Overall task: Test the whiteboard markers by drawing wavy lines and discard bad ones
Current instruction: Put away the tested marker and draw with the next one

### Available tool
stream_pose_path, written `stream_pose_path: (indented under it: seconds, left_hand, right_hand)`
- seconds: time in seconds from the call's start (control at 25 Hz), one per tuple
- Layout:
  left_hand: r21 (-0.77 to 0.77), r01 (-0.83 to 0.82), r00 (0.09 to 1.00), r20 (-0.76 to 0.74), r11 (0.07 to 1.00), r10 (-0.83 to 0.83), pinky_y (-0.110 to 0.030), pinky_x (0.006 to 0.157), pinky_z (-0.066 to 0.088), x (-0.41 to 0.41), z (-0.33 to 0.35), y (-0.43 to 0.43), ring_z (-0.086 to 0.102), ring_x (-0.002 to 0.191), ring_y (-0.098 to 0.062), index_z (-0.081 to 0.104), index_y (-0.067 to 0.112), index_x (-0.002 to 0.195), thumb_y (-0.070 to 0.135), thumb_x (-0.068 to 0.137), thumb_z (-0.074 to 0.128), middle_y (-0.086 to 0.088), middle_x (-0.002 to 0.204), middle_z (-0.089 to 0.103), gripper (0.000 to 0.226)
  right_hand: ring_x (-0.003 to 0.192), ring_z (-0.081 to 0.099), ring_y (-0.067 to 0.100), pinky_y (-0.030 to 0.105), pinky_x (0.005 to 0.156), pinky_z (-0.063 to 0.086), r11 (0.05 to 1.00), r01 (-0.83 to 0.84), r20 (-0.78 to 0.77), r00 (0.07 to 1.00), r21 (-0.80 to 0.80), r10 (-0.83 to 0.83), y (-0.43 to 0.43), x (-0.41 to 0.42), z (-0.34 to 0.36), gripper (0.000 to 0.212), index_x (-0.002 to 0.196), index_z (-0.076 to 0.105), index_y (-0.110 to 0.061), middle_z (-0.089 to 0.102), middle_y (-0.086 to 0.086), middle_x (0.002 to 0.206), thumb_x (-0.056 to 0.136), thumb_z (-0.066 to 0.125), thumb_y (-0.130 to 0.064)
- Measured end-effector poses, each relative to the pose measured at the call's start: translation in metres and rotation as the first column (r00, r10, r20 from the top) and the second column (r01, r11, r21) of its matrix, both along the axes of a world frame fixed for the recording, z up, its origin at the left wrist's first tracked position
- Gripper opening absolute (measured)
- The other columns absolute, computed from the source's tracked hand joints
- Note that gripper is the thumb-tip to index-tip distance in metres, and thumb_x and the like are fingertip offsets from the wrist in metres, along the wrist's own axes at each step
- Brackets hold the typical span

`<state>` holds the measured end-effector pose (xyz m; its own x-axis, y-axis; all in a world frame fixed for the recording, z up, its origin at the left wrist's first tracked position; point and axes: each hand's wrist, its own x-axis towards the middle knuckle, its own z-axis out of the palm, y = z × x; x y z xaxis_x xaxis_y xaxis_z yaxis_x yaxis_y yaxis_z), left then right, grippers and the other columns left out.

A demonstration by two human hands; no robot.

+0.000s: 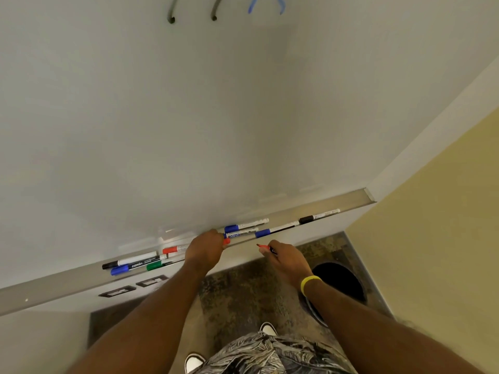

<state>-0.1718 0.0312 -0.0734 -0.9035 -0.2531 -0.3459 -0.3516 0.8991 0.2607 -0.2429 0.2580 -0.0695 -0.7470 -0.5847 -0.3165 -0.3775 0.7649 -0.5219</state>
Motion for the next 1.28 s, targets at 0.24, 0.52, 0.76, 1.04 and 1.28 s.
stream_pose_path:
  seconds: [0.24, 0.52, 0.76, 1.04, 1.28]
  left_hand:
    - [0.001, -0.02, 0.999, 0.029, 1.0, 0.02, -0.028, 0.072, 0.042, -0.007, -0.006, -0.005, 0.058, 0.086, -0.018, 0.064, 0.017, 0.107, 0.044, 0.099, 0.048, -0.003, 0.103, 0.062, 0.032]
    - [-0.045, -0.007, 1.0, -0.012, 0.999, 0.007, -0.027, 0.077, 0.042, -0.002, 0.002, -0.005, 0.06, 0.095, -0.02, 0.064, 0.019, 0.111, 0.034, 0.098, 0.051, -0.003, 0.109, 0.061, 0.024]
    - [-0.059, 0.018, 0.995, -0.095, 0.998, -0.023, -0.025, 0.076, 0.041, 0.004, 0.023, -0.008, 0.059, 0.098, -0.018, 0.062, 0.02, 0.117, 0.035, 0.097, 0.052, -0.002, 0.112, 0.06, 0.027]
    - [-0.35, 0.117, 0.643, -0.687, 0.93, -0.339, -0.039, 0.086, 0.052, -0.006, 0.101, -0.011, 0.062, 0.102, -0.024, 0.066, 0.015, 0.114, 0.036, 0.091, 0.052, -0.007, 0.112, 0.066, 0.034]
    - [-0.446, -0.077, 0.309, -0.861, 0.892, -0.404, -0.041, 0.092, 0.039, -0.019, 0.198, -0.017, 0.055, 0.113, -0.027, 0.059, 0.015, 0.119, 0.027, 0.083, 0.07, -0.011, 0.123, 0.059, 0.039]
  right_hand:
    - [0.065, 0.051, 0.009, 0.018, 0.055, 0.031, 0.998, 0.051, 0.015, 0.999, -0.023, -0.051, 0.008, -0.005, -0.001, 0.034, 0.09, 0.052, -0.025, 0.053, -0.01, 0.071, 0.098, 0.041, -0.056]
    - [0.072, 0.056, 0.012, 0.023, 0.061, 0.039, 0.989, 0.115, 0.03, 0.993, -0.095, -0.112, 0.002, -0.009, 0.003, 0.037, 0.091, 0.056, -0.024, 0.059, -0.006, 0.078, 0.097, 0.042, -0.057]
    - [0.073, 0.054, 0.011, 0.026, 0.066, 0.042, 0.957, 0.107, 0.015, 0.994, -0.269, -0.106, -0.013, -0.015, 0.016, 0.024, 0.098, 0.056, -0.024, 0.057, -0.008, 0.08, 0.101, 0.044, -0.045]
    - [0.095, 0.06, 0.01, 0.022, 0.087, 0.05, 0.782, 0.093, -0.077, 0.981, -0.616, -0.178, -0.042, -0.016, 0.078, 0.029, 0.13, 0.054, -0.02, 0.062, -0.005, 0.109, 0.102, 0.049, -0.024]
    - [0.066, 0.063, 0.018, 0.027, 0.064, 0.057, 0.478, -0.052, -0.175, 0.961, -0.877, -0.216, -0.067, -0.019, 0.191, 0.021, 0.108, 0.064, -0.021, 0.067, 0.001, 0.093, 0.1, 0.051, -0.006]
